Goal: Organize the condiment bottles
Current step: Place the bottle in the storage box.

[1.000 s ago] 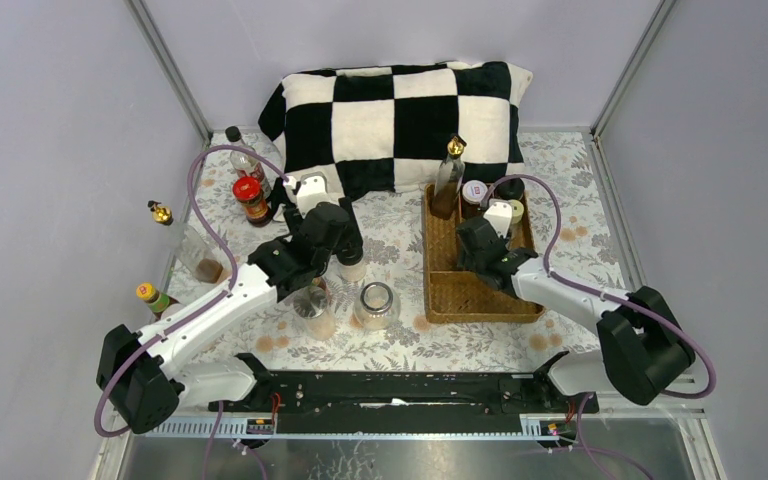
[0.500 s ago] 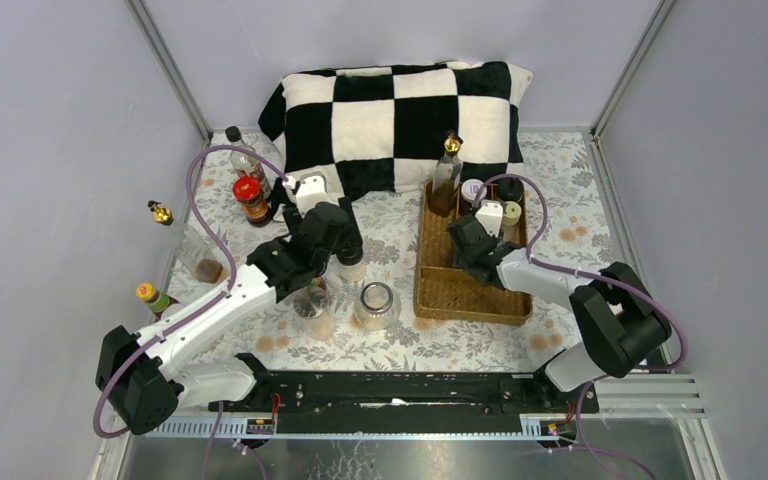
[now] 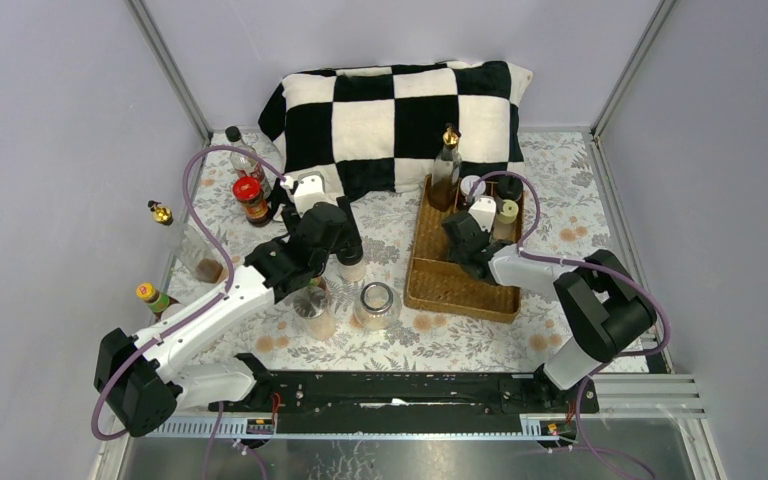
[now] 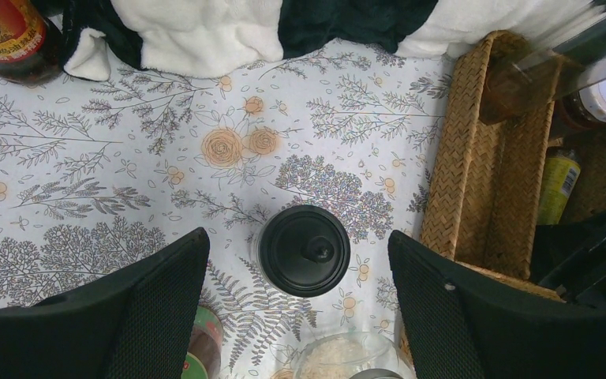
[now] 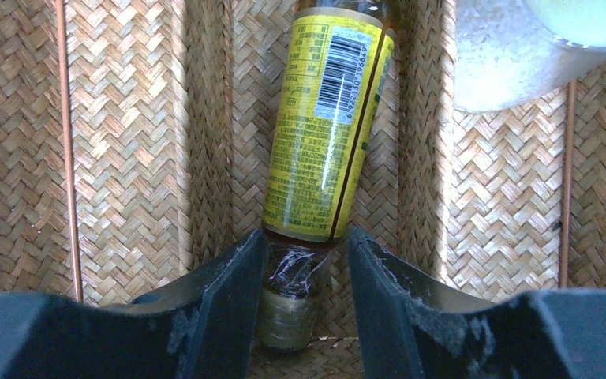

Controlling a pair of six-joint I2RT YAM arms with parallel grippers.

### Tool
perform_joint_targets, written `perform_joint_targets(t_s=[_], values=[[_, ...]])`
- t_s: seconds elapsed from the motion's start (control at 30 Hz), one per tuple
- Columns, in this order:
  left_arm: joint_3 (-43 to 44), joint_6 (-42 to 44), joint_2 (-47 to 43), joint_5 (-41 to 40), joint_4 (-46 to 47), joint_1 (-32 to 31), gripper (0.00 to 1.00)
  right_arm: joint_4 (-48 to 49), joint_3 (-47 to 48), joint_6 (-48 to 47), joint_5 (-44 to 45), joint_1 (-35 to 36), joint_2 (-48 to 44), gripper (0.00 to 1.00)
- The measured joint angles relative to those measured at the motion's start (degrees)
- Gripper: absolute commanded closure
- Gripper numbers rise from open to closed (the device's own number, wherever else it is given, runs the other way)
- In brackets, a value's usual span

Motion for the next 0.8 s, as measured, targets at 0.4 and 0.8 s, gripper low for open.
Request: perform_joint_targets(t_s=[0.4,0.8], values=[[-0.02,0.00,-0.72,-0.02,-0.04,0.00,0.12,2.40,-0.02,-0.24,0.24,-0.35,-1.84,0.75],[-0.02,-0.04,-0.85,0.04,-0.04,0.00,0.12,-6.62,0.57,-2.34,-0.48,-0.87,-5.22,0.26]])
